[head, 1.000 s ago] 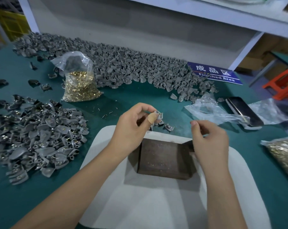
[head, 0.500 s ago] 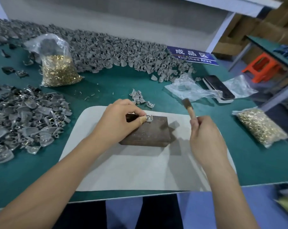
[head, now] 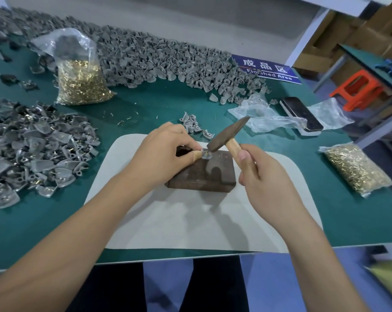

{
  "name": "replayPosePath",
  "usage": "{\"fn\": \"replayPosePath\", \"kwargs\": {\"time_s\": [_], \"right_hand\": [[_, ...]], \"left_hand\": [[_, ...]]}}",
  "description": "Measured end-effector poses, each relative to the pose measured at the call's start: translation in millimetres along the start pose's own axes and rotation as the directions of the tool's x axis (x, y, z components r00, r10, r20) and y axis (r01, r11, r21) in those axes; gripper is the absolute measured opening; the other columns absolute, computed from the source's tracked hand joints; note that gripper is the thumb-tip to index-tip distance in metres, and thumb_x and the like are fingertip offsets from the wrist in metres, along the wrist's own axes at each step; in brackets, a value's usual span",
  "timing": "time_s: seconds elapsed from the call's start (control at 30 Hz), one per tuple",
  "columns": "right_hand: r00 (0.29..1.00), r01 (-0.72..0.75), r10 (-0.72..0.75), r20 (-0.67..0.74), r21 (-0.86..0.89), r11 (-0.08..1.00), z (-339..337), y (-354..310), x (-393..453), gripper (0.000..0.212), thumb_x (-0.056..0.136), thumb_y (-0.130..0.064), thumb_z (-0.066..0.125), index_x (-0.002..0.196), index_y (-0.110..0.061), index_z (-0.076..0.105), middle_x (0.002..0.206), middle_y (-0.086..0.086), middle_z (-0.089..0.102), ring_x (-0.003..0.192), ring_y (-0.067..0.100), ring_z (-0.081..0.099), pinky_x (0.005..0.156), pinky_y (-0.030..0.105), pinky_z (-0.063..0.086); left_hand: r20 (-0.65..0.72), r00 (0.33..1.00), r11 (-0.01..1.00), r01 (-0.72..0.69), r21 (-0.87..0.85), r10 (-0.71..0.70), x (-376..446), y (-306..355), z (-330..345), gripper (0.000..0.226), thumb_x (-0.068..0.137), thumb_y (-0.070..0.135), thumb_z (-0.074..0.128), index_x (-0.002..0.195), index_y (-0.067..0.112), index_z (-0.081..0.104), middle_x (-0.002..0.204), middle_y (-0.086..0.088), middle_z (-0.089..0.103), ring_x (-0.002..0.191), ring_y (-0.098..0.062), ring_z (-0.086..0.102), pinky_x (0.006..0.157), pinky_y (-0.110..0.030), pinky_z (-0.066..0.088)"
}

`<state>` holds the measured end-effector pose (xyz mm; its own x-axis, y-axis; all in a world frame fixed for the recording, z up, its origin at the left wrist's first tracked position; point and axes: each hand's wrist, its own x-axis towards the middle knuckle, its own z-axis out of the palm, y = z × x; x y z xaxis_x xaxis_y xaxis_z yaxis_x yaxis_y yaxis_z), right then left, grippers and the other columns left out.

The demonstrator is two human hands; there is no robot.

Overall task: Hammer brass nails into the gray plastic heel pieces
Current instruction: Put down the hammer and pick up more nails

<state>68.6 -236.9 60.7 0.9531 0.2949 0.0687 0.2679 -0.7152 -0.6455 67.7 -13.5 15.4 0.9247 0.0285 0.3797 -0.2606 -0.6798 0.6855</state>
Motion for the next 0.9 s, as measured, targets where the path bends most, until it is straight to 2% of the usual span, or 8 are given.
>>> {"fn": "replayPosePath", "kwargs": {"time_s": [0.1, 0.17, 0.3, 0.47, 0.53, 0.63, 0.77, 0.9], "right_hand": [[0.988, 0.053, -0.057, -0.143, -0.035, 0.998, -3, -7, -4, 0.031, 0.109, -0.047, 0.03, 0.104, -0.031, 0.055, 0.076, -0.008, 0.057, 0.07, 0.017, 0.051, 0.064, 0.04, 0.047], [0.981, 0.061, -0.068, -0.179, -0.046, 0.997, -1, -10, -8, 0.031, 0.109, -0.048, 0.028, 0.107, -0.033, 0.055, 0.071, -0.005, 0.055, 0.066, 0.018, 0.051, 0.062, 0.043, 0.047], [0.999, 0.014, -0.018, -0.03, -0.119, 0.993, 6, -9, -9, 0.034, 0.106, -0.05, 0.027, 0.099, -0.031, 0.054, 0.067, -0.003, 0.053, 0.069, 0.023, 0.053, 0.066, 0.051, 0.05], [0.984, 0.037, -0.047, -0.169, -0.065, 0.997, 3, -8, -10, 0.031, 0.106, -0.052, 0.027, 0.112, -0.04, 0.055, 0.074, -0.008, 0.058, 0.067, 0.019, 0.051, 0.062, 0.043, 0.048], [0.991, 0.03, -0.041, -0.125, -0.085, 0.996, 9, -12, -11, 0.034, 0.105, -0.052, 0.026, 0.118, -0.041, 0.056, 0.066, -0.004, 0.055, 0.065, 0.021, 0.051, 0.061, 0.043, 0.046], [0.998, 0.037, -0.044, -0.039, -0.157, 0.987, 9, -13, -10, 0.033, 0.104, -0.054, 0.025, 0.108, -0.042, 0.055, 0.066, -0.005, 0.055, 0.067, 0.021, 0.053, 0.059, 0.042, 0.045], [0.975, 0.036, -0.055, -0.216, -0.094, 0.995, 6, -16, -11, 0.039, 0.102, -0.059, 0.022, 0.117, -0.043, 0.054, 0.063, -0.005, 0.054, 0.064, 0.024, 0.053, 0.059, 0.043, 0.046], [0.998, 0.023, -0.033, -0.051, -0.187, 0.982, 7, -11, -7, 0.032, 0.106, -0.052, 0.025, 0.104, -0.036, 0.052, 0.065, -0.005, 0.055, 0.067, 0.024, 0.054, 0.059, 0.04, 0.043]], "left_hand": [[0.008, 1.0, 1.0, 0.0, 0.006, 0.0, 0, 0, -1, 0.003, 0.086, 0.029, 0.08, 0.089, 0.03, 0.081, 0.085, 0.008, 0.064, 0.088, -0.019, 0.053, 0.08, -0.044, 0.048], [0.016, 1.0, 1.0, -0.001, 0.005, 0.001, 0, 0, -1, 0.004, 0.086, 0.029, 0.08, 0.09, 0.029, 0.081, 0.085, 0.007, 0.064, 0.089, -0.019, 0.053, 0.08, -0.044, 0.048], [0.018, 1.0, 1.0, 0.016, 0.01, -0.016, 0, 0, -1, 0.004, 0.087, 0.032, 0.08, 0.089, 0.029, 0.081, 0.083, 0.008, 0.062, 0.089, -0.015, 0.053, 0.079, -0.043, 0.048], [0.013, 1.0, 0.999, 0.021, 0.026, -0.022, -1, 1, -2, 0.004, 0.088, 0.034, 0.079, 0.09, 0.031, 0.08, 0.084, 0.01, 0.062, 0.09, -0.013, 0.052, 0.077, -0.042, 0.048], [0.013, 1.0, 0.999, 0.028, 0.028, -0.028, 0, 1, -3, 0.004, 0.087, 0.033, 0.079, 0.09, 0.031, 0.08, 0.084, 0.01, 0.062, 0.09, -0.013, 0.051, 0.077, -0.042, 0.048], [0.023, 0.999, 0.999, 0.031, 0.025, -0.032, 1, 0, -3, 0.005, 0.087, 0.032, 0.079, 0.091, 0.03, 0.08, 0.083, 0.01, 0.062, 0.089, -0.013, 0.051, 0.077, -0.043, 0.048], [0.023, 0.999, 0.999, 0.036, 0.013, -0.037, 0, -1, -2, 0.002, 0.087, 0.032, 0.079, 0.089, 0.032, 0.08, 0.084, 0.011, 0.062, 0.09, -0.013, 0.052, 0.078, -0.043, 0.049], [0.023, 0.999, 0.999, 0.04, -0.003, -0.039, 0, -1, -3, 0.003, 0.087, 0.034, 0.079, 0.088, 0.032, 0.08, 0.083, 0.011, 0.062, 0.089, -0.013, 0.051, 0.078, -0.043, 0.048]]}}
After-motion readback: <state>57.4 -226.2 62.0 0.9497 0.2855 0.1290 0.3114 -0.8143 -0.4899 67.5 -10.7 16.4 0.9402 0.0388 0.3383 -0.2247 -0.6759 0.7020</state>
